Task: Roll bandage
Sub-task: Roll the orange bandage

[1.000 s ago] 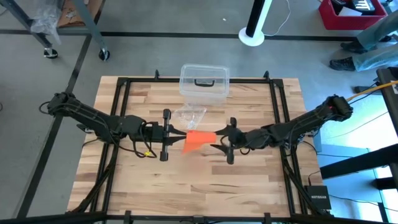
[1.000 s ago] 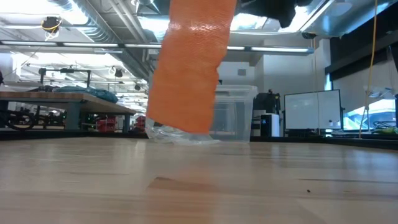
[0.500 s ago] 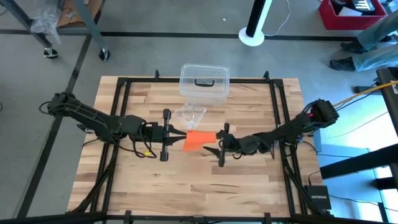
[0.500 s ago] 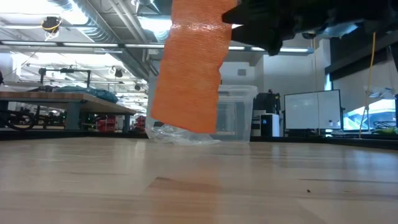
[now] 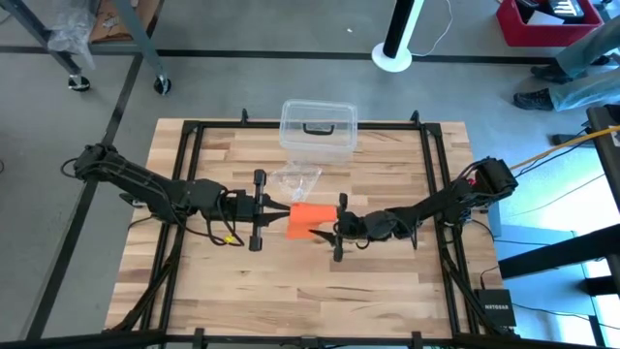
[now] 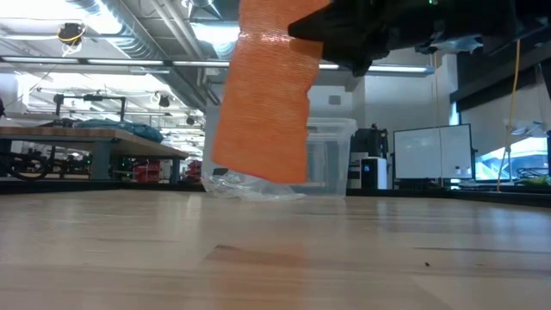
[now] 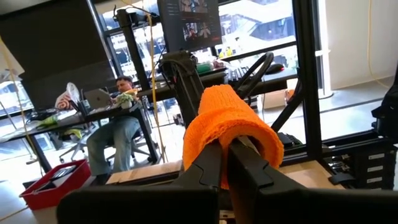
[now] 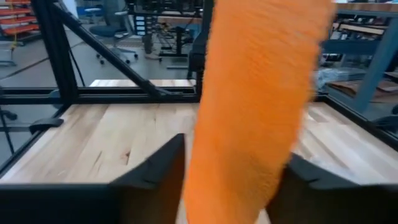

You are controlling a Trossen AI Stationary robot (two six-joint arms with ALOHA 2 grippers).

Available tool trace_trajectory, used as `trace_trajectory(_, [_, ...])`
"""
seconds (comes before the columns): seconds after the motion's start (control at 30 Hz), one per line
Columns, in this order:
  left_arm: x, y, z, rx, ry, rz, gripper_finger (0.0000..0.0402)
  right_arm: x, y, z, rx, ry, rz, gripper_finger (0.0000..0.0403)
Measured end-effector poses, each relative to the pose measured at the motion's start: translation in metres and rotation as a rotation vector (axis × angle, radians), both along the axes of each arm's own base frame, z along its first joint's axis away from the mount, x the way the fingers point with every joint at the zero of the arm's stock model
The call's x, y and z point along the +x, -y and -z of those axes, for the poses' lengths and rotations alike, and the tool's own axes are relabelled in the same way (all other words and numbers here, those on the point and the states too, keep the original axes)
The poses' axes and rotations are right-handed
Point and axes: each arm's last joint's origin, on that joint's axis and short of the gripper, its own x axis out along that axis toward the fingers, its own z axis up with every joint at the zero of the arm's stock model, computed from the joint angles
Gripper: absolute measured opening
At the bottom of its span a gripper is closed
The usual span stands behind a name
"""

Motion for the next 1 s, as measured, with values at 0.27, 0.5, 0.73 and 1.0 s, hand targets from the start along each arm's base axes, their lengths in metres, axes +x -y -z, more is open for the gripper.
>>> trace_trajectory(0.27, [-0.001, 0.000, -0.001, -0.033, 0.011, 0.005, 0.0004, -0.003, -0.005, -0.001, -0.060, -0.032, -0.023, 0.0014])
trace_trajectory(0.5, [-0.009, 0.008, -0.010, -0.041, 0.065, 0.042, 0.0004, -0.021, -0.022, -0.014, -0.130, -0.076, -0.022, 0.0007])
trace_trajectory(0.73, [-0.010, 0.010, -0.013, -0.003, 0.099, 0.043, 0.0004, -0.033, -0.047, -0.014, -0.091, -0.074, -0.114, 0.0004])
trace_trajectory(1.0, [-0.003, 0.011, -0.008, 0.052, 0.088, -0.037, 0.0004, -0.028, -0.060, -0.029, -0.104, -0.104, -0.147, 0.0004])
